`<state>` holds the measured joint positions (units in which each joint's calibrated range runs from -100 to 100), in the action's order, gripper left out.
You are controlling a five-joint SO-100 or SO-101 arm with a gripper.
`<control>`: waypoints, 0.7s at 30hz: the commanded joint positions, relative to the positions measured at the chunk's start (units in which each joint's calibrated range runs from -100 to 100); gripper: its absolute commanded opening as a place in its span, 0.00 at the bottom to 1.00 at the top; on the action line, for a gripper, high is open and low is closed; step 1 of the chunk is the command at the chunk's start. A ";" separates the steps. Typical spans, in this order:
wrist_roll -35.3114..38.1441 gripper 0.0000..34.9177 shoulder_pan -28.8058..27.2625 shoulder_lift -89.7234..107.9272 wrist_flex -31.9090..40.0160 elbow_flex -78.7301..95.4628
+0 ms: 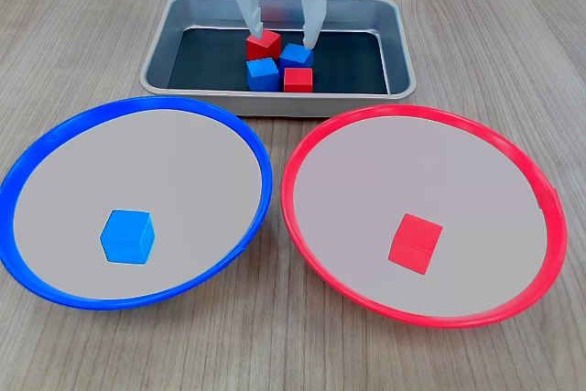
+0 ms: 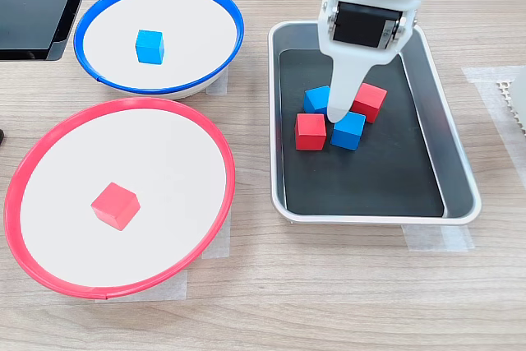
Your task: Resolve any anomalies and move all blocks to matching dishes
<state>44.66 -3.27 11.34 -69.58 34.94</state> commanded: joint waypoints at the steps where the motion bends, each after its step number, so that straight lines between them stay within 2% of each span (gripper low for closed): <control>1: 0.10 0.52 2.00 0.05 1.85 2.07; 15: -0.29 0.54 4.83 -4.05 7.55 6.44; 19: -0.44 0.47 5.58 -4.64 8.12 7.08; 21: -0.63 0.34 5.96 -4.64 8.21 7.08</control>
<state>44.37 1.59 6.82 -61.66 42.01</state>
